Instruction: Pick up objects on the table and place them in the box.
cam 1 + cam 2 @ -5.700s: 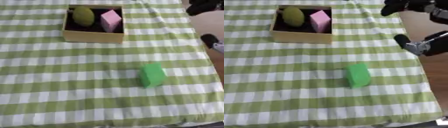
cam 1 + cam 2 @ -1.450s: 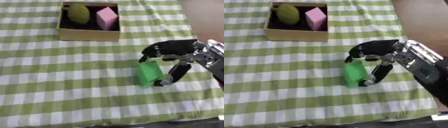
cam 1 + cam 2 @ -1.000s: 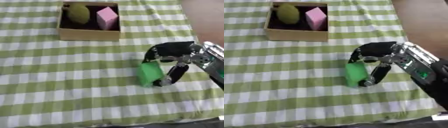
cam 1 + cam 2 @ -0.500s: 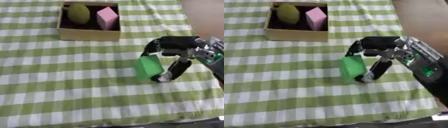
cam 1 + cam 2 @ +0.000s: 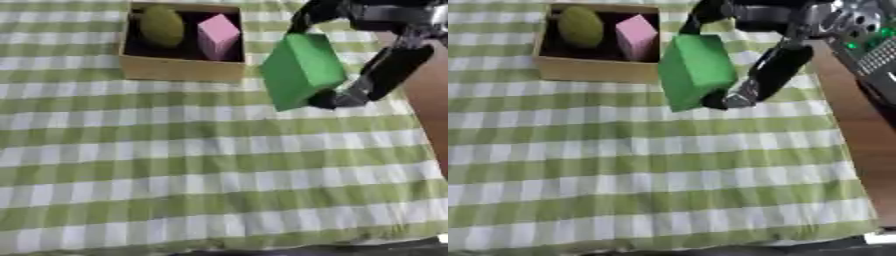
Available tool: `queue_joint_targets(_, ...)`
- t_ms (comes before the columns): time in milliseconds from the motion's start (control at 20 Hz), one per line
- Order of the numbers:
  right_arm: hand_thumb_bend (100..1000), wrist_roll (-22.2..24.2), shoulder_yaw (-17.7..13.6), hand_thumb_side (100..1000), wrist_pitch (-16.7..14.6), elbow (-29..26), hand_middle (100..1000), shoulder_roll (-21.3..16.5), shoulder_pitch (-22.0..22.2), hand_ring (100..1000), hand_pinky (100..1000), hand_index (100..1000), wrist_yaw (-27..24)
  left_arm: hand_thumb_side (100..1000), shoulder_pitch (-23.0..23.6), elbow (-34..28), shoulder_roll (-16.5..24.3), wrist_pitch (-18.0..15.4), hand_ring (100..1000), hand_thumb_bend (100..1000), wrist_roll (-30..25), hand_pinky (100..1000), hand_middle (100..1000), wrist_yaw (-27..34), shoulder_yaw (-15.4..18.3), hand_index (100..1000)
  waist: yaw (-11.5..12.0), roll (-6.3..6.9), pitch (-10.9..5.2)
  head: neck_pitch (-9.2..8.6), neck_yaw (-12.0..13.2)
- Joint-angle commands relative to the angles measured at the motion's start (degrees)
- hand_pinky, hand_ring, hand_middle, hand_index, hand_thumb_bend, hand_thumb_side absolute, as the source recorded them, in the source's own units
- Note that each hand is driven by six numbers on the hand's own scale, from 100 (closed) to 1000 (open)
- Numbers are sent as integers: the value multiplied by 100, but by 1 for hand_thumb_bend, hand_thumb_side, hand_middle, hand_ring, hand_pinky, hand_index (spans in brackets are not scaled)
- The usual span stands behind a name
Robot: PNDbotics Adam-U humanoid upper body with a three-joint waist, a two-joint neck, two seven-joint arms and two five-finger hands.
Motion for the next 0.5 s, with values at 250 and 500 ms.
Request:
queue_joint_targets(250,100,204,-69,251,-257,1632,476,800,-974,751,888,716,258,584,-177,-87,38,-8,850,100,-124,789,831,70,-25,907,100,-116,-120,-14,-209)
queue_joint_targets(500,100,-9,-290,235,-660,2808,481,1438,-1493,759,891,721,851,585,-332,-87,-10,-35,850,100,-186,789,831,117,-65,907,256,-161,-43,-84,-404)
